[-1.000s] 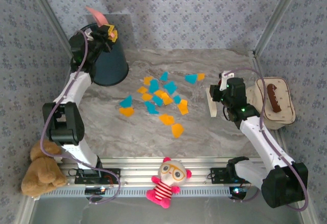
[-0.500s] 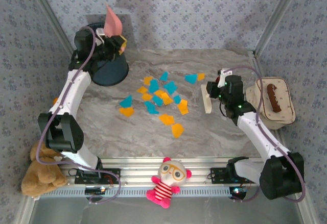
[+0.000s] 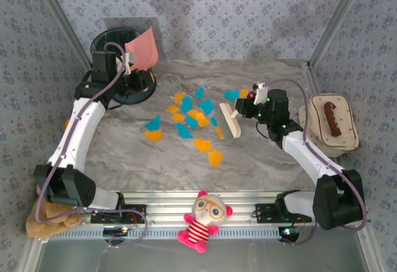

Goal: Sweep away the paper scraps from the table

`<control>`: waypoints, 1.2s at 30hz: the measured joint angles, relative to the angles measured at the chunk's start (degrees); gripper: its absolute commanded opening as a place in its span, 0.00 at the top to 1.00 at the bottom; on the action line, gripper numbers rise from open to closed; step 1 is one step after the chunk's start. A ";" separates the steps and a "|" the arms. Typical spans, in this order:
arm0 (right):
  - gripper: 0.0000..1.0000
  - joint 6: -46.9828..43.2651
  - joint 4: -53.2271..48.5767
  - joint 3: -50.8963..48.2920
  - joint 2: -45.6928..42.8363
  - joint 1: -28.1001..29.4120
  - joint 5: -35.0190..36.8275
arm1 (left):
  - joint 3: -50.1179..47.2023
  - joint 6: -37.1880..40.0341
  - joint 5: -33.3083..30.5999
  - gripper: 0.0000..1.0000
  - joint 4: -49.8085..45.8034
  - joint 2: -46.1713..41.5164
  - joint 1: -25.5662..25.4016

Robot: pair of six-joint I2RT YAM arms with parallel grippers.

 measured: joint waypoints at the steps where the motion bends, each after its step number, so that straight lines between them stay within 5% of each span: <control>1: 1.00 0.07 0.68 -0.35 0.11 0.42 -1.46 | -0.48 1.33 -0.59 1.00 -0.96 -0.70 0.00; 17: 1.00 -1.14 5.27 -2.69 9.03 6.43 -14.88 | -4.68 12.79 -4.85 1.00 -9.62 -2.95 -0.17; 27: 1.00 -4.59 5.81 -3.80 10.71 6.49 -12.68 | -4.76 13.00 -5.27 1.00 -9.79 -3.72 -0.17; 36: 1.00 -6.16 5.73 -5.07 9.38 4.04 -3.82 | -4.98 13.66 -5.27 1.00 -10.01 -3.72 -0.17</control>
